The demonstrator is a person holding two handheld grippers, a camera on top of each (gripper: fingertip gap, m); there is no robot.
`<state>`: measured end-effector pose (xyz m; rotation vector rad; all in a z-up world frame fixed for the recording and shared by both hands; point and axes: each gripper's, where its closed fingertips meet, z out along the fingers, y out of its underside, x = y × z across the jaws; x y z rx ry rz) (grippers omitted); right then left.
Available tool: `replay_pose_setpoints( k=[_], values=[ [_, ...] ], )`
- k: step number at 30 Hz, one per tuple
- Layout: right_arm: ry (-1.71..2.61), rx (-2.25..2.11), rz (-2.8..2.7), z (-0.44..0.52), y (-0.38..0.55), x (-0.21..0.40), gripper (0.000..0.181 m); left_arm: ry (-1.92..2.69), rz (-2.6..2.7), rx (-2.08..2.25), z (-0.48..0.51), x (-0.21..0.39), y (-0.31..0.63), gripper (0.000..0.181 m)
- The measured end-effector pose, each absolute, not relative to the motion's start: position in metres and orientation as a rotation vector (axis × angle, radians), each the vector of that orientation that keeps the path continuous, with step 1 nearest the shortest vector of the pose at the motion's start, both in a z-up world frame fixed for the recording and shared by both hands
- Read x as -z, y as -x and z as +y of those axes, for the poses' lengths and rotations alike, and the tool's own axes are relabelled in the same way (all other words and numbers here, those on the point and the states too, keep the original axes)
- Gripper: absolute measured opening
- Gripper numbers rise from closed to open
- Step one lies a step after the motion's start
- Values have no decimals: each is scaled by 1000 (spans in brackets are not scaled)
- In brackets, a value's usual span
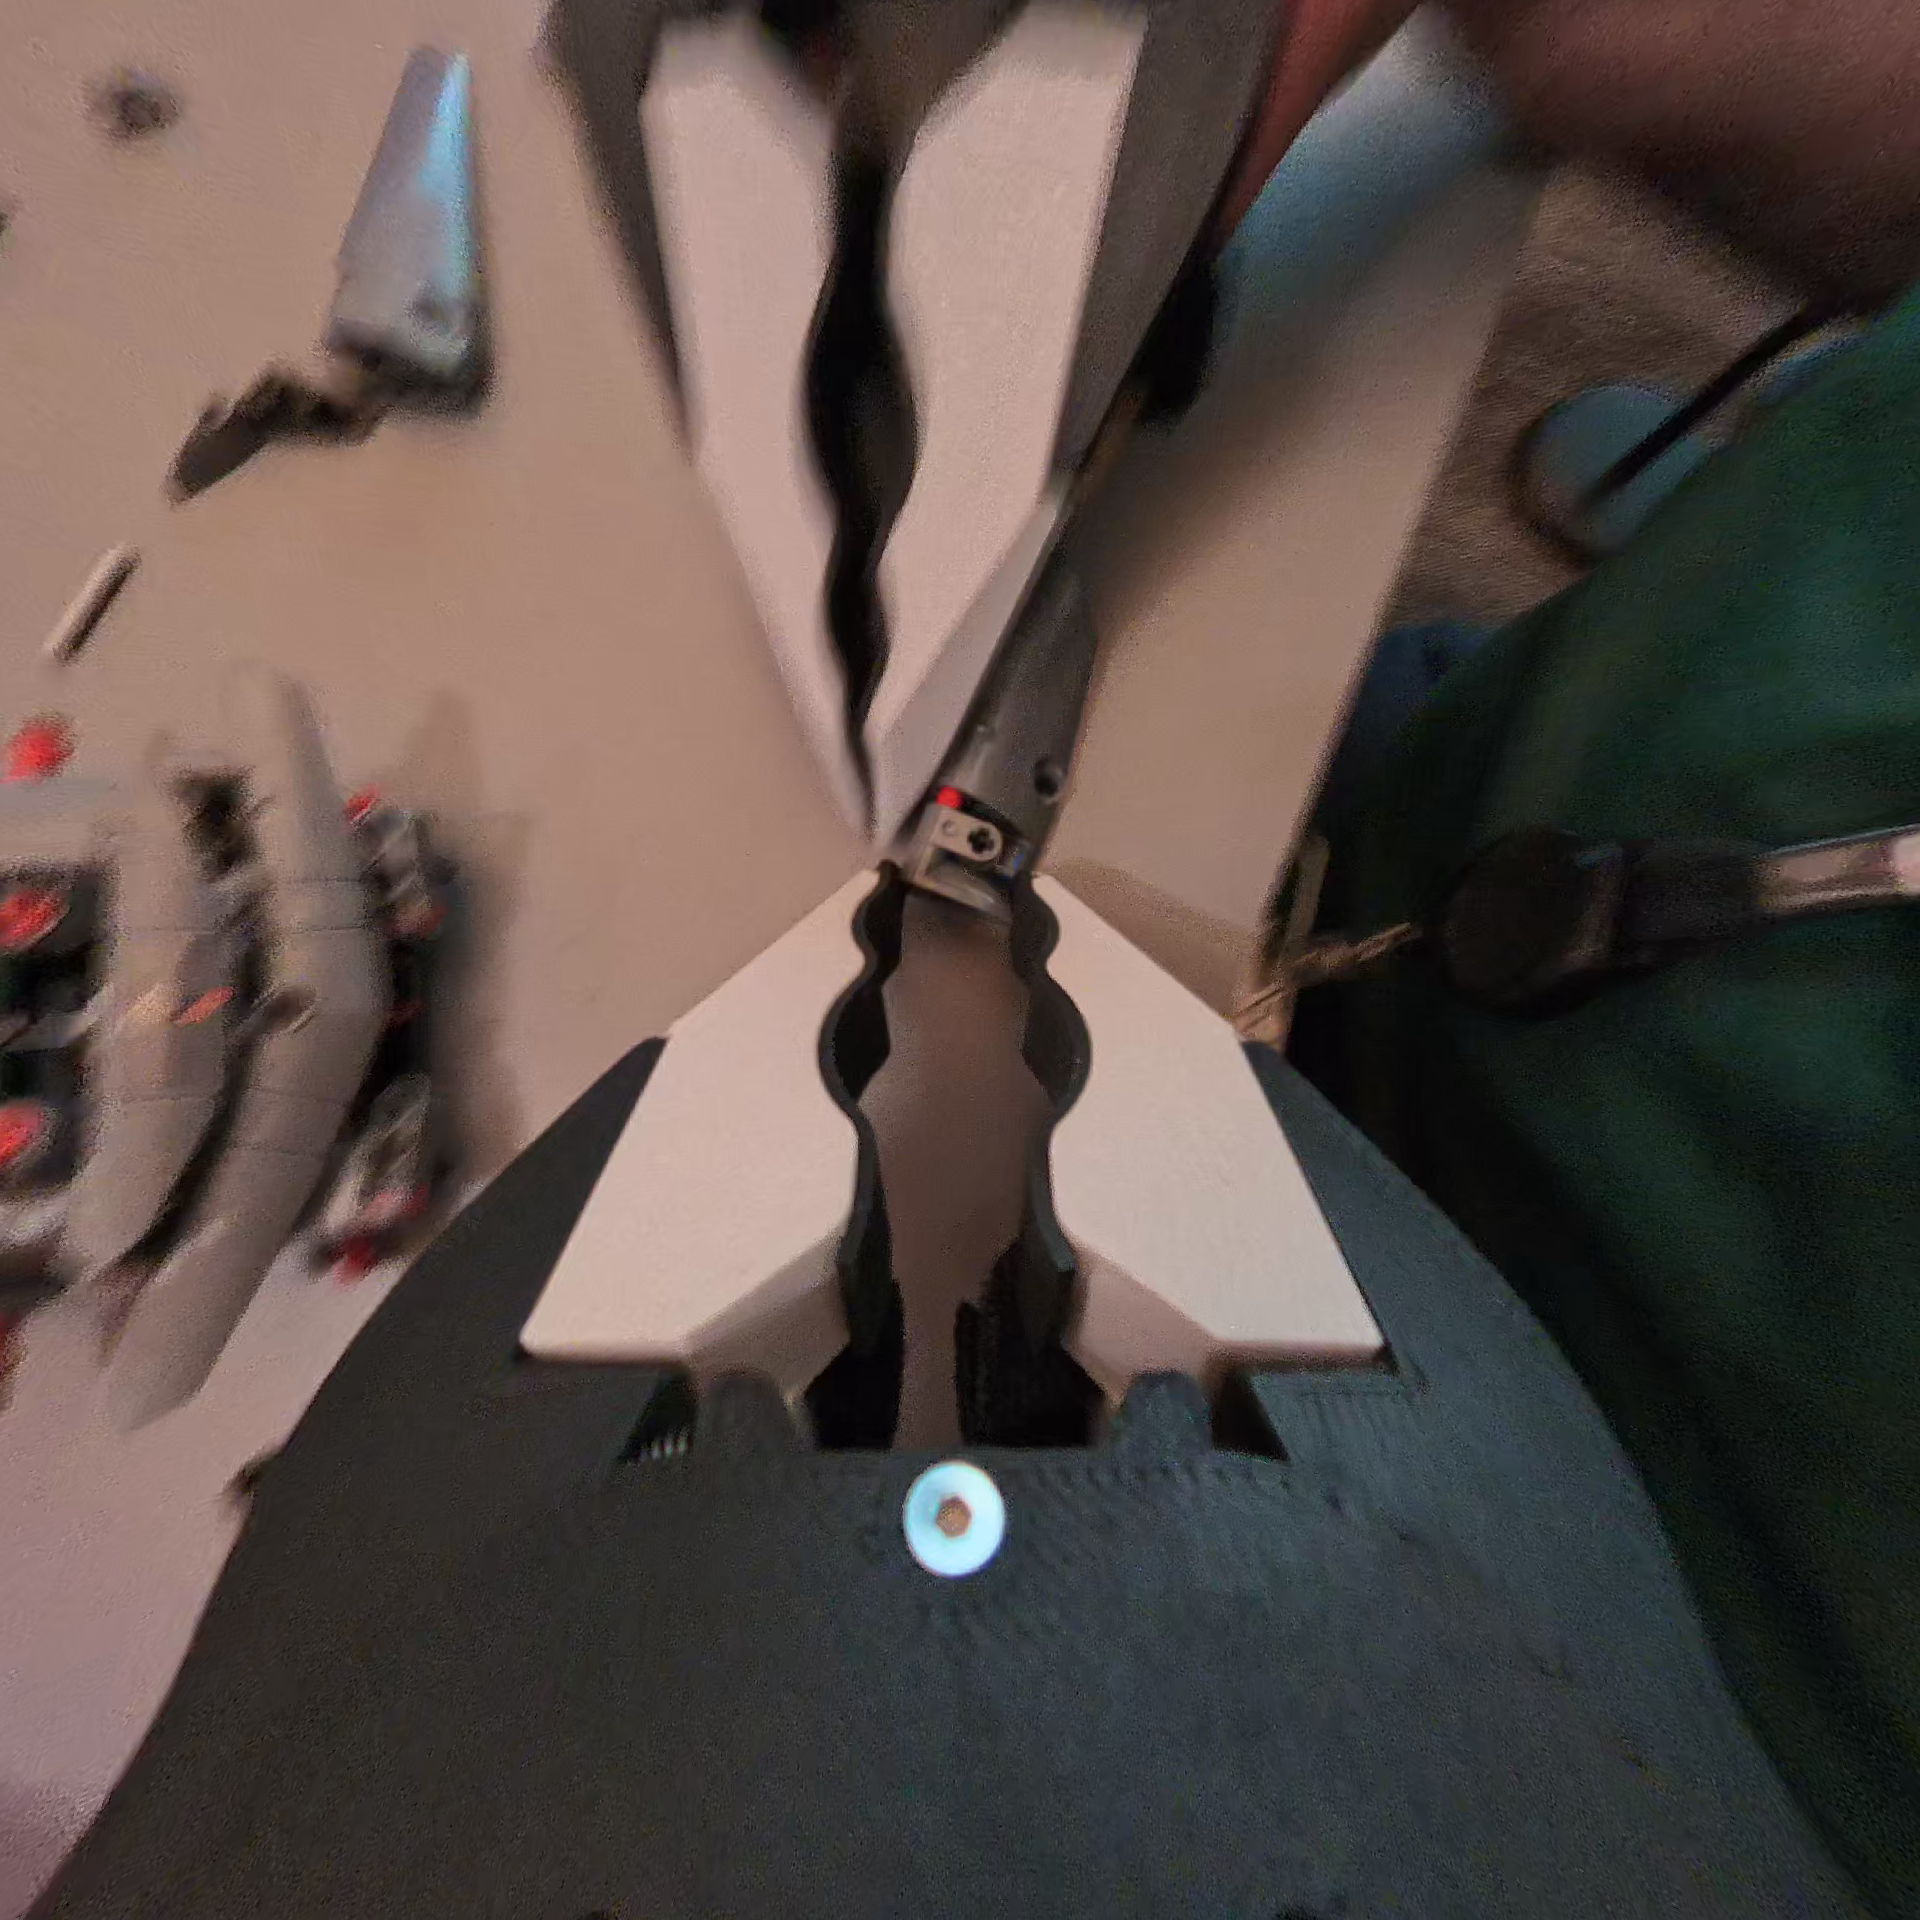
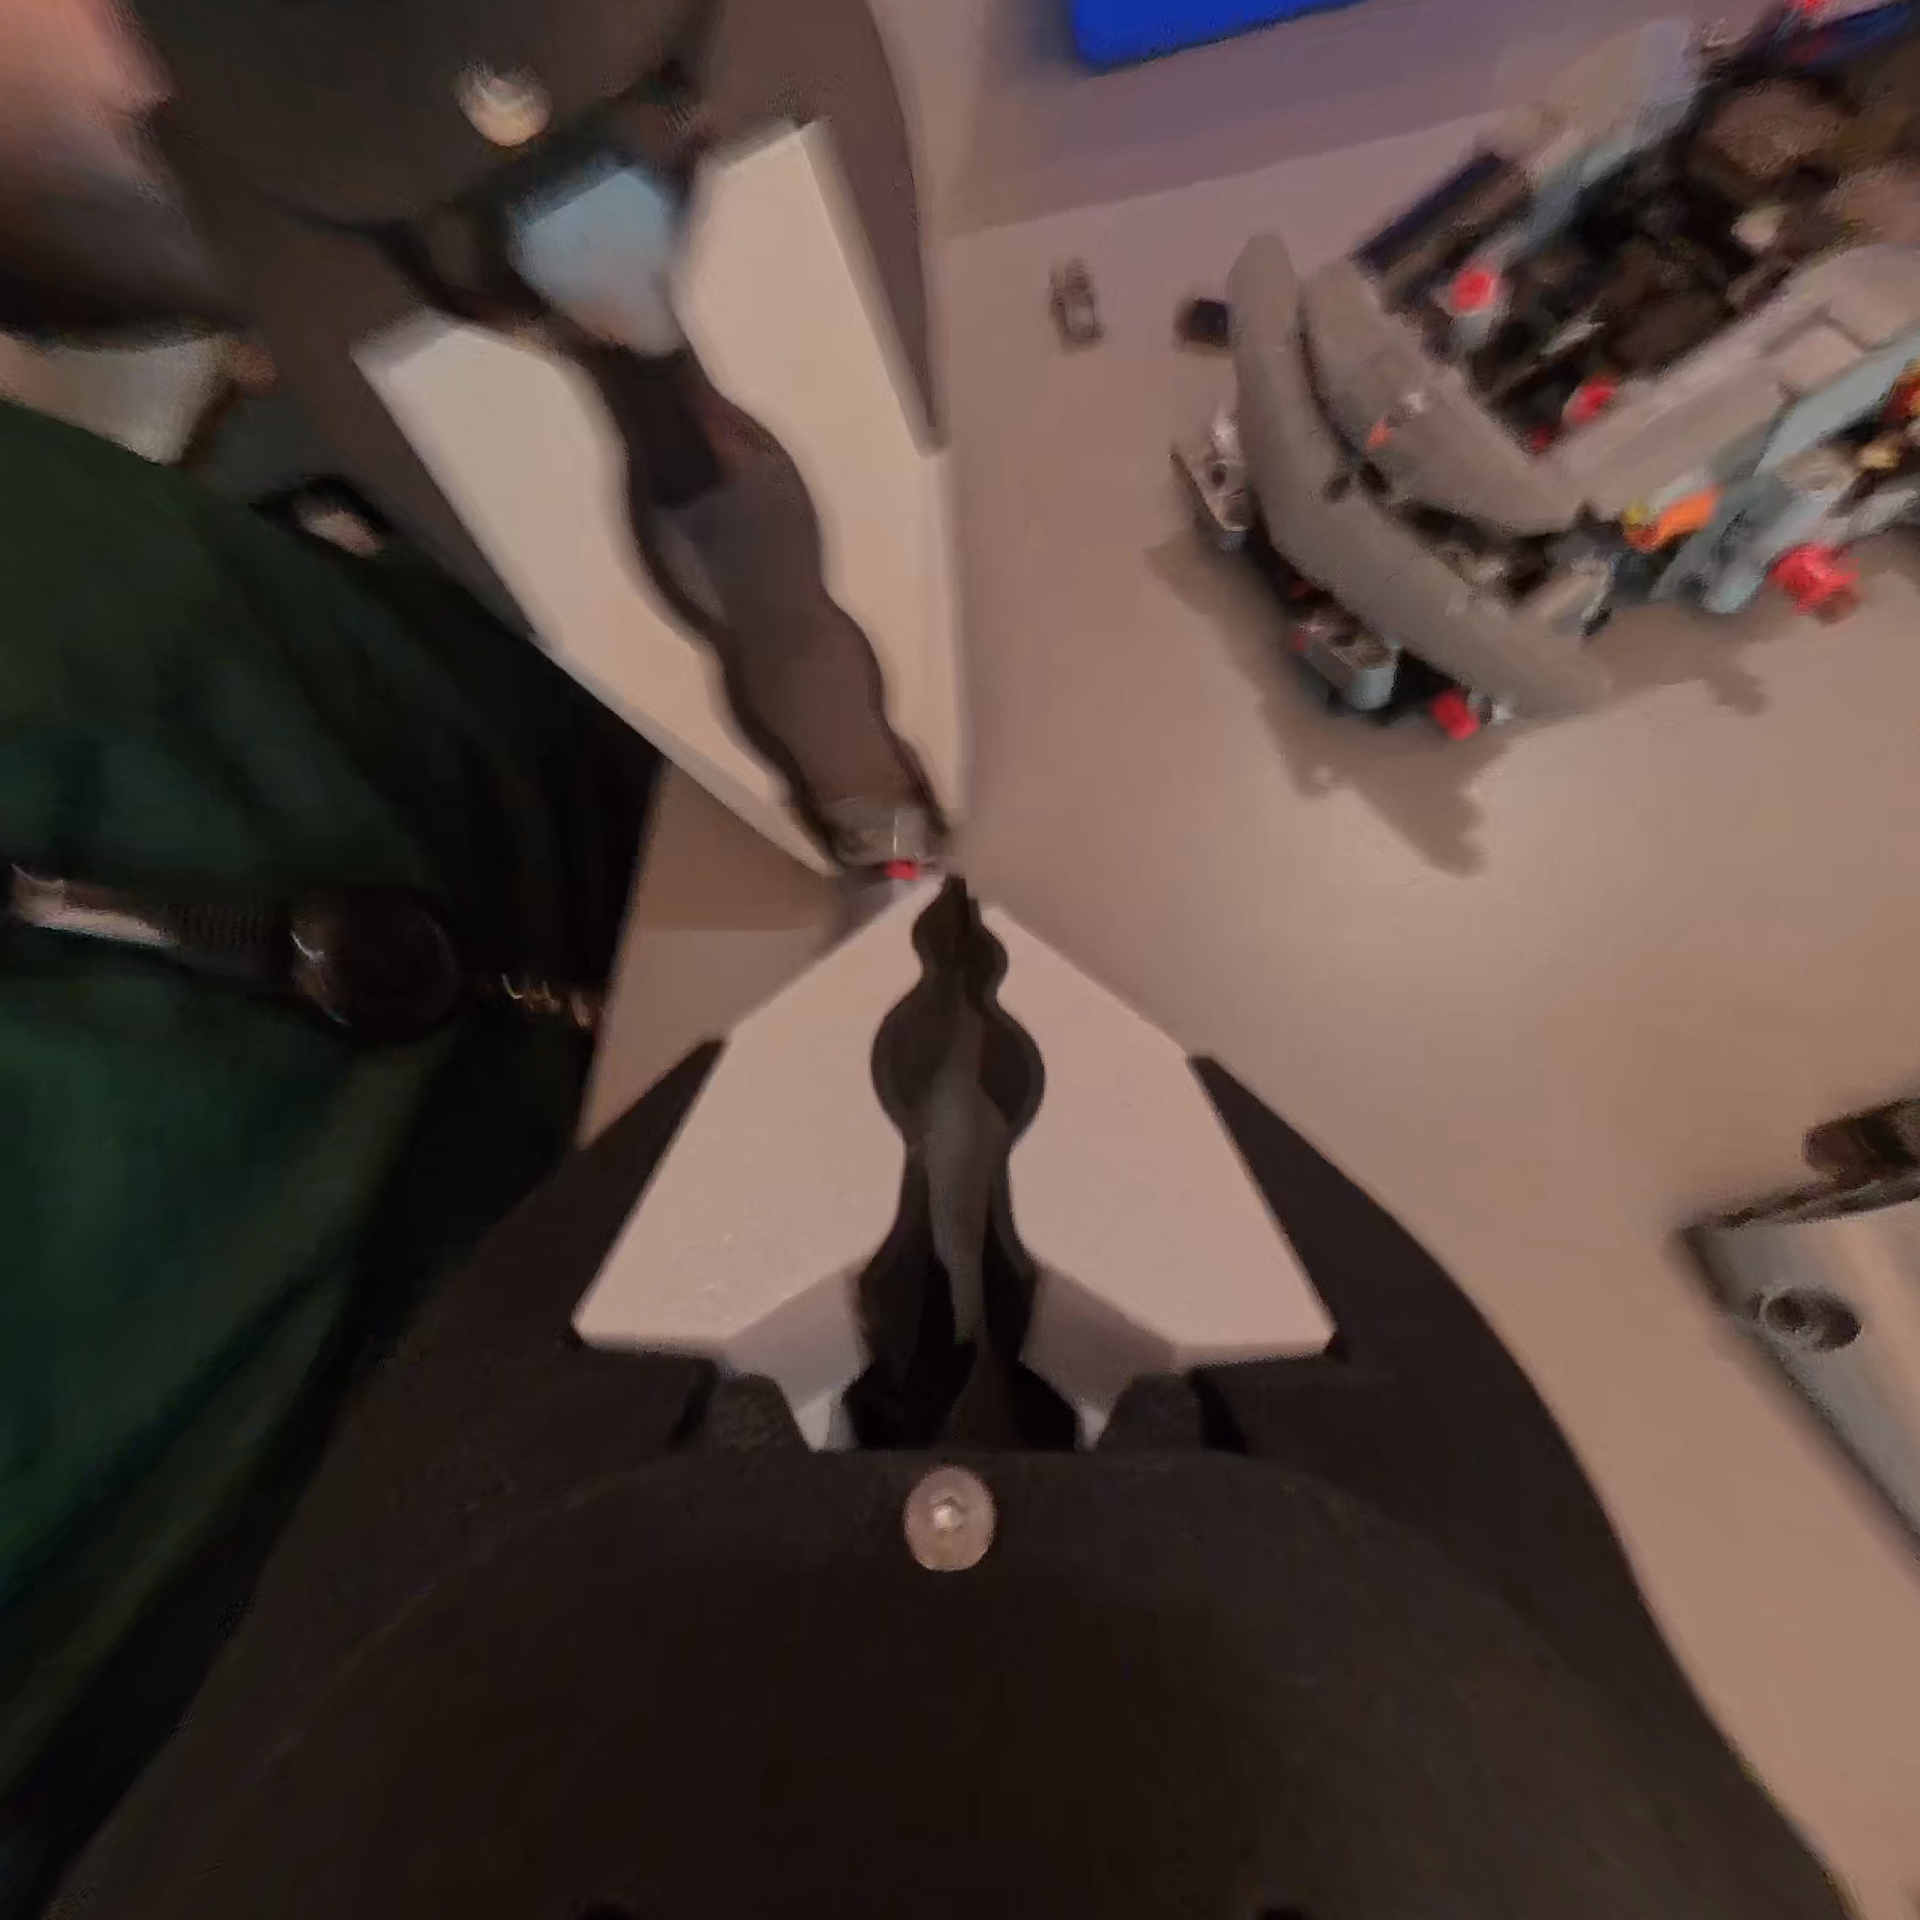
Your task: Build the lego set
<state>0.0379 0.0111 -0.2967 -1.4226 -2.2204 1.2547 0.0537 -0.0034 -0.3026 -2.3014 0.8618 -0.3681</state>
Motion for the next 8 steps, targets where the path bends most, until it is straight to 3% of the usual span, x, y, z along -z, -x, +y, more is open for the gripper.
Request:
replay_pose_setpoints(
  k=[1,8],
  values=[
    [1395,-1198,-2295,5,-40,304,0,2264,902,465,-6,301,-75,18],
    [1445,-1268,-2235,11,-35,298,0,2322,938,320,5,309,-72,19]
  ],
)
